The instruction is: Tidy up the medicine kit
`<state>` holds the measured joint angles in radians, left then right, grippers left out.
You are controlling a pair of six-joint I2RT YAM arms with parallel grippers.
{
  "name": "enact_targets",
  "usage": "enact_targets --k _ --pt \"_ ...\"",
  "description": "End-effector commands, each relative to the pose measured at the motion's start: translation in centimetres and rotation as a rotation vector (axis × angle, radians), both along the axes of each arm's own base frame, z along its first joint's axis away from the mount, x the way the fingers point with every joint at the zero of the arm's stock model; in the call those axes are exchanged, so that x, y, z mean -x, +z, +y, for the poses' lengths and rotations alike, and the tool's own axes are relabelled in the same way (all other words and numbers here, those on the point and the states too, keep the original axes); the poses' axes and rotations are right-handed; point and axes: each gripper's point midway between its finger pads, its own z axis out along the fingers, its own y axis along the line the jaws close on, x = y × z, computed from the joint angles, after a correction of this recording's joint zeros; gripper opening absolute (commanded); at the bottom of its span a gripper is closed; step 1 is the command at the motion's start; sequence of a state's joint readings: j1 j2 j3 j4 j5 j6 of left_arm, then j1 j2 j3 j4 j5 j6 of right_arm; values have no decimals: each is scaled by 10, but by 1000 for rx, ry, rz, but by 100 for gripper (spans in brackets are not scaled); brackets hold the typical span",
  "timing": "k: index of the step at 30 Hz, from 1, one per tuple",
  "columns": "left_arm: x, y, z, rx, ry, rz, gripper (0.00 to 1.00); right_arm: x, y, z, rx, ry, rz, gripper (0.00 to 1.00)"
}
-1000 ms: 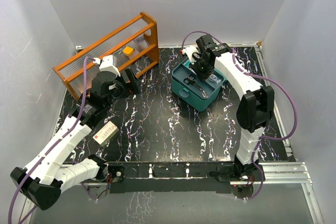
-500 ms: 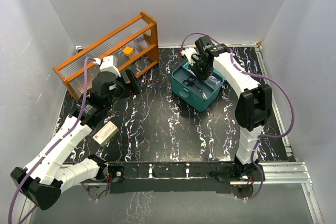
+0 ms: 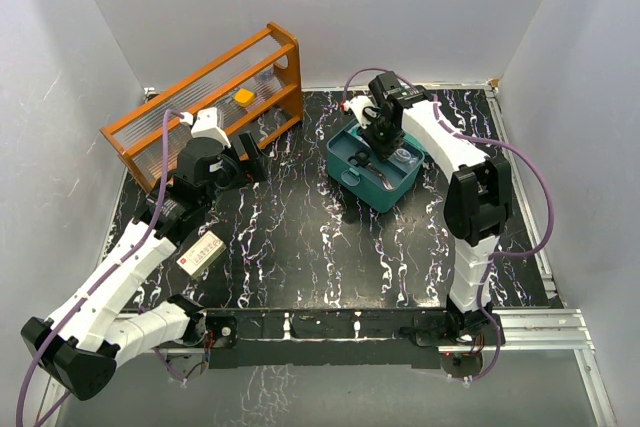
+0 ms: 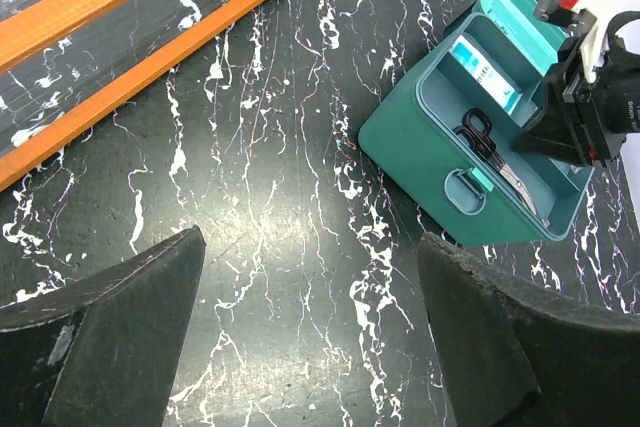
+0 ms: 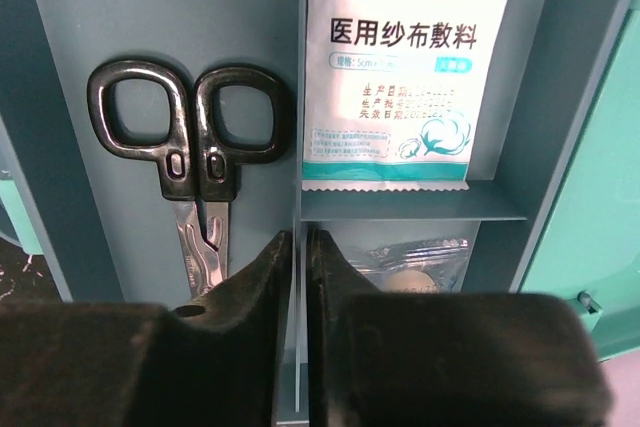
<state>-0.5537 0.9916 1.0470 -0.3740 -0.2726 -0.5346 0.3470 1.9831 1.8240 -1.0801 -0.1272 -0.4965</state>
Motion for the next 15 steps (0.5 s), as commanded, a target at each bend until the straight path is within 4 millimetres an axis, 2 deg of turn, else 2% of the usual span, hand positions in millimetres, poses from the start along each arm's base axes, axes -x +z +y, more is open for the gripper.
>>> enact_targets --k 1,8,15 --pt "-1 1 1 -7 -1 -10 86 -2 5 -2 7 -2 -4 15" --pt "-2 2 -1 -6 -5 -15 86 -10 38 -4 -22 -96 -100 34" --pt "-3 3 -3 -1 -13 -17 86 0 88 -19 -34 -175 -218 39"
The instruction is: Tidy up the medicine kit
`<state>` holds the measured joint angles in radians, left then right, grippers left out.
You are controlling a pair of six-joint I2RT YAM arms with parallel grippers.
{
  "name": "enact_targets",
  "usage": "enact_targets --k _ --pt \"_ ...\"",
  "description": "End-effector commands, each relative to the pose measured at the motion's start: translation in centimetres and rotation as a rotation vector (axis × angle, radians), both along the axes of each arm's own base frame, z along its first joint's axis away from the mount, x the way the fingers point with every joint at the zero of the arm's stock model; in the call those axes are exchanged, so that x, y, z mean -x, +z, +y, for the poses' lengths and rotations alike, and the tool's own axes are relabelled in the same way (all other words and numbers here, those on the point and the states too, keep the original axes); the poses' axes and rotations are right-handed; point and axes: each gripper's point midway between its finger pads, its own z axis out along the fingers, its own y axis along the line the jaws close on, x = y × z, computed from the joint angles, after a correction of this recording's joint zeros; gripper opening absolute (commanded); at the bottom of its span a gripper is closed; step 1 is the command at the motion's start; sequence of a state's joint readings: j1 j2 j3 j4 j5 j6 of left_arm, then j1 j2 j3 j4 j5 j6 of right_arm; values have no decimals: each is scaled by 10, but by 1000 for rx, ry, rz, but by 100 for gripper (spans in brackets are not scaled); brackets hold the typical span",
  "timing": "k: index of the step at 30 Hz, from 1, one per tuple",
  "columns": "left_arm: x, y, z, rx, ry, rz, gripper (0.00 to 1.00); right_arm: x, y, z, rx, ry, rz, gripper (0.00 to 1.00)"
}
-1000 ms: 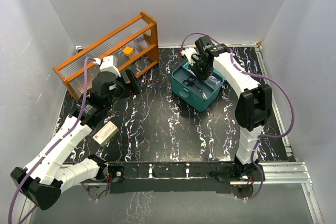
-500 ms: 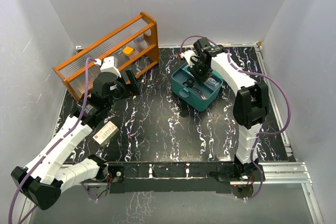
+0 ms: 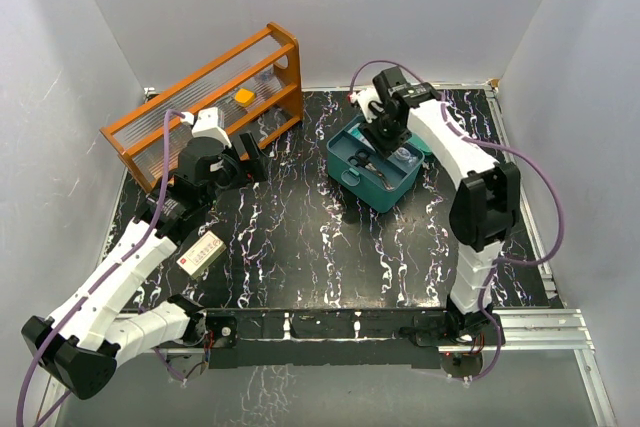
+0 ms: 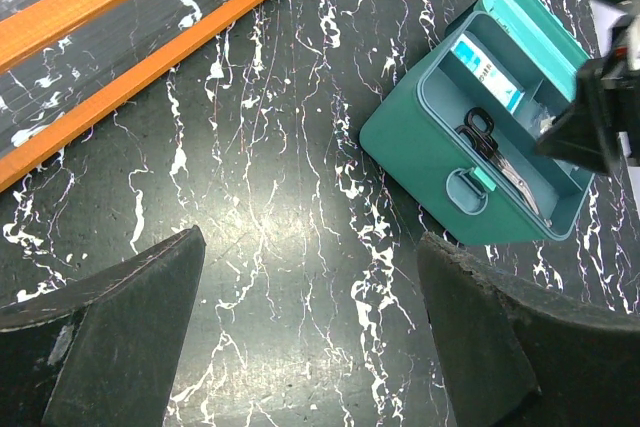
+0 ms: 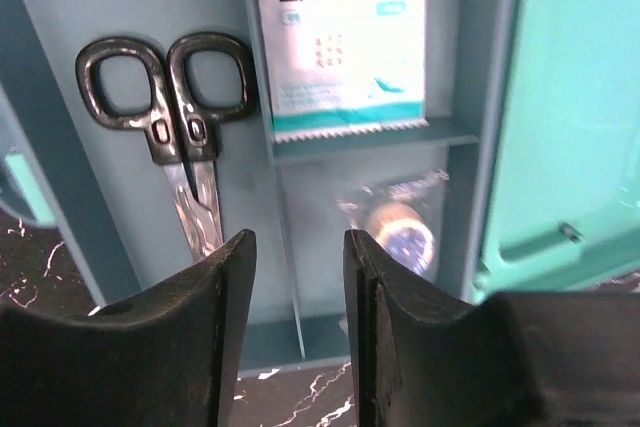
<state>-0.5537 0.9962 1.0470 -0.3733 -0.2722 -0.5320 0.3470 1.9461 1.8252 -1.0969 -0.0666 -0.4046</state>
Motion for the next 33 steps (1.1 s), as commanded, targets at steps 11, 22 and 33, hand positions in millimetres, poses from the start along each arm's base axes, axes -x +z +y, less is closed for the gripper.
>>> enact_targets --k 11,22,33 --pt "-7 6 -13 24 -43 -26 87 0 142 -34 -186 -328 -536 55" --pt "-7 0 -19 46 -73 -50 88 -6 121 -179 -599 -1123 -559 61" --pt "-10 -12 -25 62 -96 -72 89 -21 89 -156 -1106 -1211 -429 65"
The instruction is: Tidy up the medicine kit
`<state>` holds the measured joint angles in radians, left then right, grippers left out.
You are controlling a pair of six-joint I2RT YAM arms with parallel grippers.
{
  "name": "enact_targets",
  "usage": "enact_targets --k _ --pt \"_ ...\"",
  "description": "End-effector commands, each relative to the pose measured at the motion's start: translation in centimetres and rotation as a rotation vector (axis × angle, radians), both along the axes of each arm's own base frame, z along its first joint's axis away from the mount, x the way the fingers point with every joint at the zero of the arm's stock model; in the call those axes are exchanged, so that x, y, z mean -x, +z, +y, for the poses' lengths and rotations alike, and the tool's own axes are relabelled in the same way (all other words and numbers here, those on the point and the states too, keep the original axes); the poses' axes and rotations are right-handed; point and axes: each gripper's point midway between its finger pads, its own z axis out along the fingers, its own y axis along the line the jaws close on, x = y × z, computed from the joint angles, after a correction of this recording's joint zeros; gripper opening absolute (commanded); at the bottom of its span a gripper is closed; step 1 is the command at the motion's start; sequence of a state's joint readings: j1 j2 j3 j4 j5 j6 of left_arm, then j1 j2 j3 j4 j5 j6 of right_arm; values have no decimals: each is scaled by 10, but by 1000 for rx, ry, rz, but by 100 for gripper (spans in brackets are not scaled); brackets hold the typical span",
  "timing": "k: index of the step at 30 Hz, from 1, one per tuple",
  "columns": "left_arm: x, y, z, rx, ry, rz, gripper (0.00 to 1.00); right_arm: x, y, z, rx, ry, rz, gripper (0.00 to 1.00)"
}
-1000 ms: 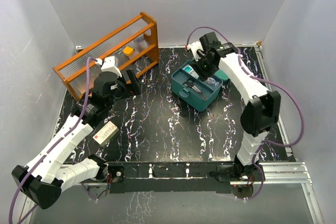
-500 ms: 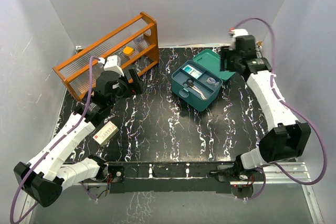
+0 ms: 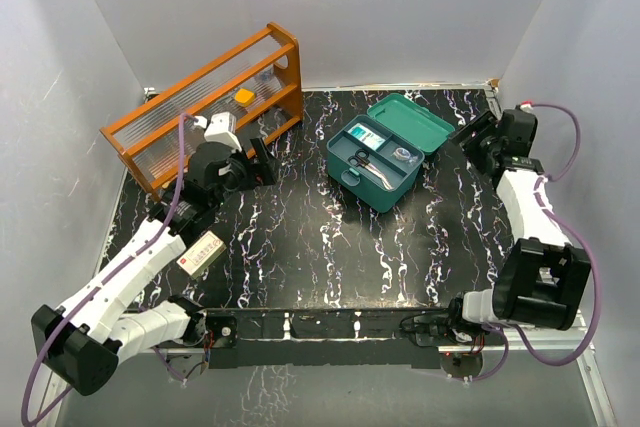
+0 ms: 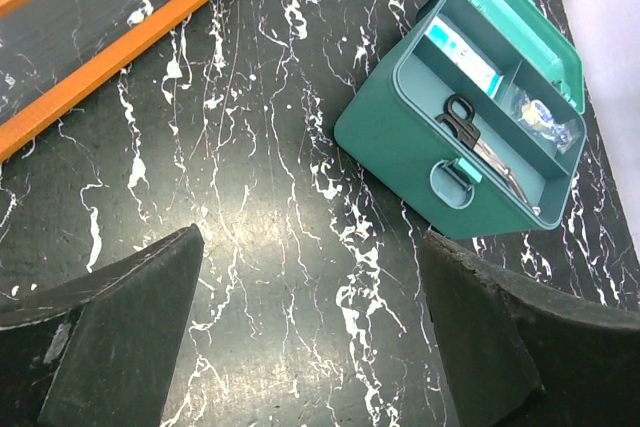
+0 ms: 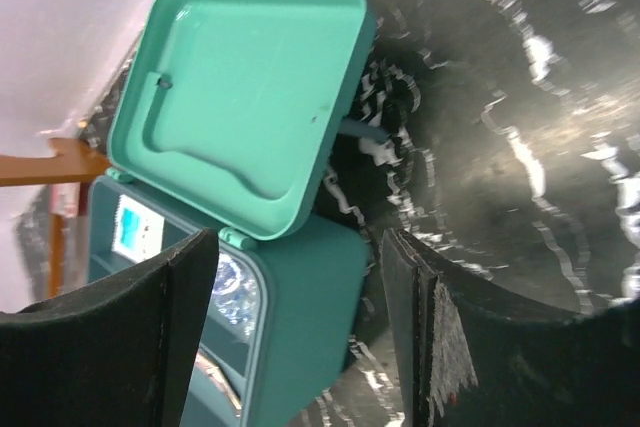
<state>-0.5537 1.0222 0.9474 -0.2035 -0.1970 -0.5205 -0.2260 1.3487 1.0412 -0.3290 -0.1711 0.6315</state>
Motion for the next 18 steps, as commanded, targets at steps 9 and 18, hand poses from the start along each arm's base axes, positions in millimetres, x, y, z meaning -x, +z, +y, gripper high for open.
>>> enact_targets --k 9,18 --pt "0 -9 -6 7 -39 -31 89 -48 12 0 -337 -205 -183 67" --pt "0 -17 -4 -15 -38 -24 89 -52 -15 -23 -219 -342 -147 68"
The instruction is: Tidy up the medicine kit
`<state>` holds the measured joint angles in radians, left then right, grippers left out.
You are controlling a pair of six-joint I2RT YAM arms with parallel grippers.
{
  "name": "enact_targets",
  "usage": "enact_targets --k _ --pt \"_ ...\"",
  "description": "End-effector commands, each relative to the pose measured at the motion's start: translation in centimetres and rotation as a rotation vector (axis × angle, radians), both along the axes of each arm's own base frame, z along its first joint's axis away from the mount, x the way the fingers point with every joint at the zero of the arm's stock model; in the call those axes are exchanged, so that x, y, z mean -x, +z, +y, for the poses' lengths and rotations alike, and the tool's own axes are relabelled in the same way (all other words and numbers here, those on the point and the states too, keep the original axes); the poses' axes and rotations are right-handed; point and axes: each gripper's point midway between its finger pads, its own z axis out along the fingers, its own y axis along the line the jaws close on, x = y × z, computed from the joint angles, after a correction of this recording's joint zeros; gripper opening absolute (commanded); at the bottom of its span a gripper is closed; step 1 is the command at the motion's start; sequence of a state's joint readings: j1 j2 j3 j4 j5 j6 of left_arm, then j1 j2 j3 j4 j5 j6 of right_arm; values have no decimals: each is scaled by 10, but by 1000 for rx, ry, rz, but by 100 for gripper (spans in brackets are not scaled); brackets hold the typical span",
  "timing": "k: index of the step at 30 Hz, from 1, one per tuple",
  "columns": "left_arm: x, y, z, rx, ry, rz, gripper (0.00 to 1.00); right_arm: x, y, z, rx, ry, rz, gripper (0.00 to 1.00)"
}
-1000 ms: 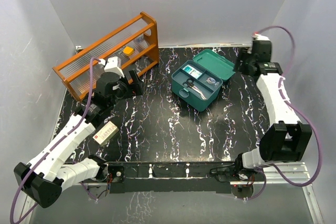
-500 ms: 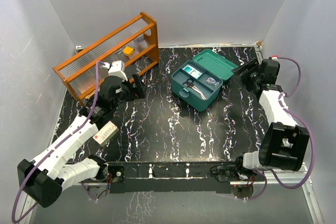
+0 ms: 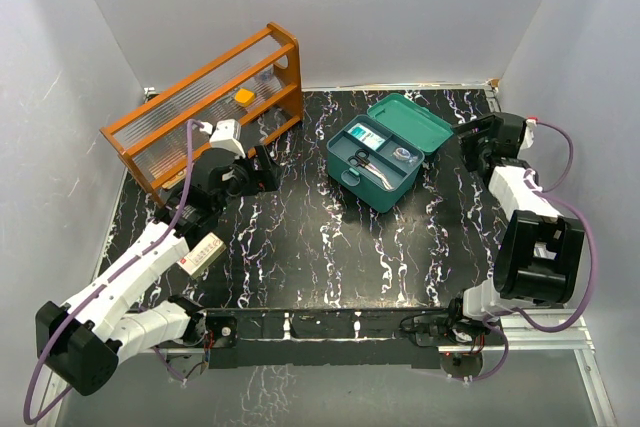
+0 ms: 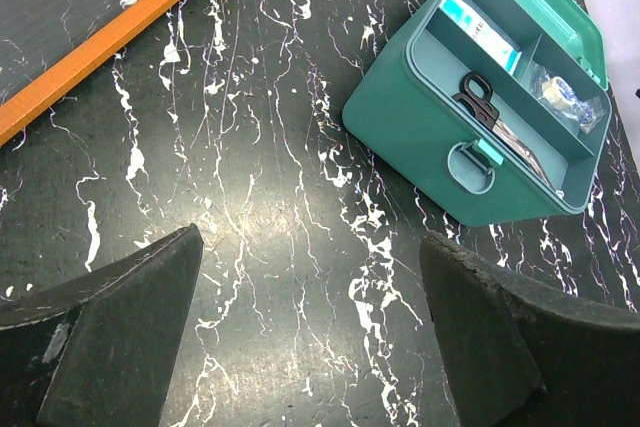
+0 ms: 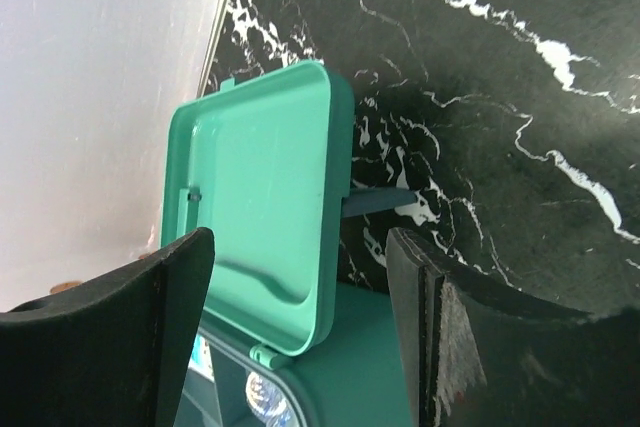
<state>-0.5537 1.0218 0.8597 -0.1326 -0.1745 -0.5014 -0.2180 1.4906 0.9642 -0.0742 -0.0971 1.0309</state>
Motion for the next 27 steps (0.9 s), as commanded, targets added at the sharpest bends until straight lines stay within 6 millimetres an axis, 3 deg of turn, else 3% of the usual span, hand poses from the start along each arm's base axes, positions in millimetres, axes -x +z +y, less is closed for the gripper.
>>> enact_targets --k 1,11,20,27 --pt "-2 8 -1 1 -10 -36 89 -12 17 -15 86 -91 -78 68" --pt "-2 6 0 -14 -10 -33 89 -7 -6 1 40 -155 -85 66" --pt "0 3 2 -29 -12 -23 89 -20 -16 13 -6 -124 -94 65" --pt "-2 7 1 -29 -13 -31 90 -42 -22 16 -15 -80 -94 59"
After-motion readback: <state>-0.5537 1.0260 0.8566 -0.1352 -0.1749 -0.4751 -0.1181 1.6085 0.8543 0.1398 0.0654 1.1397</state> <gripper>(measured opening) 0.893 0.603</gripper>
